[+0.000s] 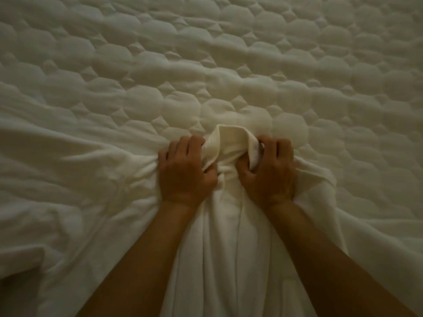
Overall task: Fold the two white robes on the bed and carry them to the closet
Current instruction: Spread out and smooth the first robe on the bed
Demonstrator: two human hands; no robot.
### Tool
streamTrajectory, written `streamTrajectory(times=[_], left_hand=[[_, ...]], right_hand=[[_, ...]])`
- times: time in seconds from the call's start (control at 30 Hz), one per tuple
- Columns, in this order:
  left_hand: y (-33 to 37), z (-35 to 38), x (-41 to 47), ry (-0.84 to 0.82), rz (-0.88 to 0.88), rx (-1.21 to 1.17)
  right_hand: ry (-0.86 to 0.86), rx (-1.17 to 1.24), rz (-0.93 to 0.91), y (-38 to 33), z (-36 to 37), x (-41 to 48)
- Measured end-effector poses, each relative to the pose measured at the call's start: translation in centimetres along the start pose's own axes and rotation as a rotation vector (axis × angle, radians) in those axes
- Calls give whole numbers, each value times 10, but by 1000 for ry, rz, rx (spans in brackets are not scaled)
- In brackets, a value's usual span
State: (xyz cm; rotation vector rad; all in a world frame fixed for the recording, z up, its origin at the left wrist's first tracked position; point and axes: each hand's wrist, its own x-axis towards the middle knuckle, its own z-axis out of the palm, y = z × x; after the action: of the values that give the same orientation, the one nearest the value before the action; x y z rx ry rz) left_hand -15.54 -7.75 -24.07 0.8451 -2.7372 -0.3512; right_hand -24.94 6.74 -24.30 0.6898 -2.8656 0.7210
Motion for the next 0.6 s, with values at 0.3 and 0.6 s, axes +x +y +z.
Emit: streamTrajectory(times=[0.3, 0.6], left_hand=[[1, -5, 4, -39, -34, -17], [35, -17, -2, -175, -165, 280]], right_hand=[[-88, 184, 34, 4, -8, 5], [-656, 533, 149, 40, -108, 19]])
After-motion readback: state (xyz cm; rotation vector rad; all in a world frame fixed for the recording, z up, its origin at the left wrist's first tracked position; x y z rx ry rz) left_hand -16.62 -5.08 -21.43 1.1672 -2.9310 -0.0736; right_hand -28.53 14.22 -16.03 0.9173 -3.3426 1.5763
